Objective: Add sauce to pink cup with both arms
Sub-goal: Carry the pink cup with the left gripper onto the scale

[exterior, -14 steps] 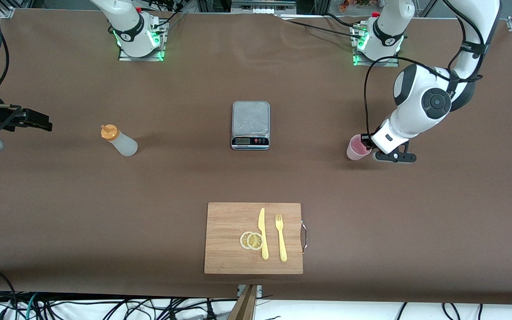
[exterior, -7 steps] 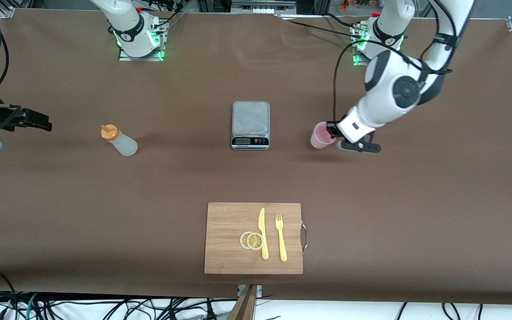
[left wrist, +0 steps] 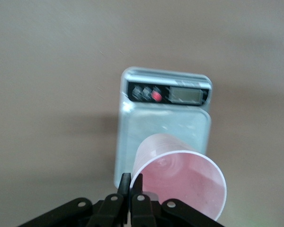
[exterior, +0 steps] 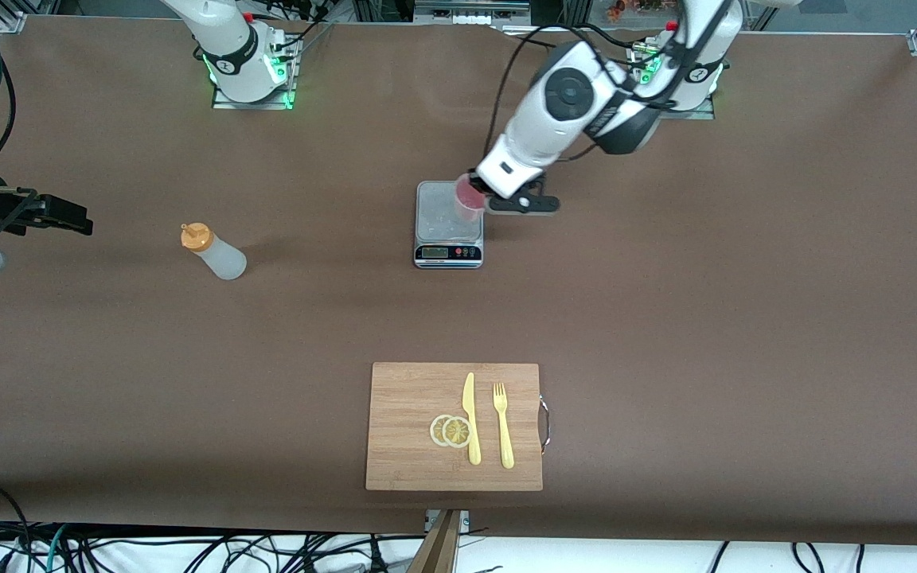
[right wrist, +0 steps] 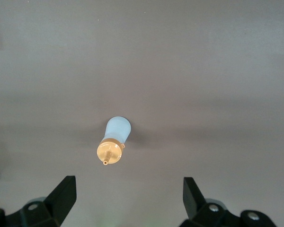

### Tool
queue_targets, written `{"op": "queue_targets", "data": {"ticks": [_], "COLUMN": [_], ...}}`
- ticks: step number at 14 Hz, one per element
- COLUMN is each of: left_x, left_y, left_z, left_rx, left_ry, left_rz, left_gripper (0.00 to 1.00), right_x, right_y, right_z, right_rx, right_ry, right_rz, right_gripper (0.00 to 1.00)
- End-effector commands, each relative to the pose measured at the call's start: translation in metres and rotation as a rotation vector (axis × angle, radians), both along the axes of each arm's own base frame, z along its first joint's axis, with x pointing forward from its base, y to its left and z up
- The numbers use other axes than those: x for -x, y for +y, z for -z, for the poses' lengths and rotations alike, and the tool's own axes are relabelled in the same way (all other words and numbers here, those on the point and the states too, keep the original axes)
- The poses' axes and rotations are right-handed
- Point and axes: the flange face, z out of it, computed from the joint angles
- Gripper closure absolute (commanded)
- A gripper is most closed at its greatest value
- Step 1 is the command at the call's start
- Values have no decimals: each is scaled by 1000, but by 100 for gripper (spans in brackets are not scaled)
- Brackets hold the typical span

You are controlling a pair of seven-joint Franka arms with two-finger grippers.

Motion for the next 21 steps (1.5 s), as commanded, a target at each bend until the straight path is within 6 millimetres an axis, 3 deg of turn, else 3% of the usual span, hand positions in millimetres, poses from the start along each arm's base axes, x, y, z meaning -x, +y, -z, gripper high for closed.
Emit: {"op": "queue_targets", "data": {"ticks": [1, 3, 10, 21], "left_x": [-7, -7, -32, 2], "left_y": [-38, -43, -19, -36], "left_z": [24, 27, 34, 40], "left_rx": [-32, -46, -95, -117], "left_ry": [-14, -23, -73, -36], "left_rz": [-32, -41, -28, -10], "left_gripper": [100, 100, 100, 100], "right_x": [0, -1, 0, 0], "right_y": [-2, -2, -3, -4], "right_z": [-6, -5, -5, -5], "right_rx": [-1, -1, 0, 0], "right_ry": [-6, -4, -4, -4], "right_rz": [5, 5, 5, 5], "right_gripper": [0, 0, 0, 0]}}
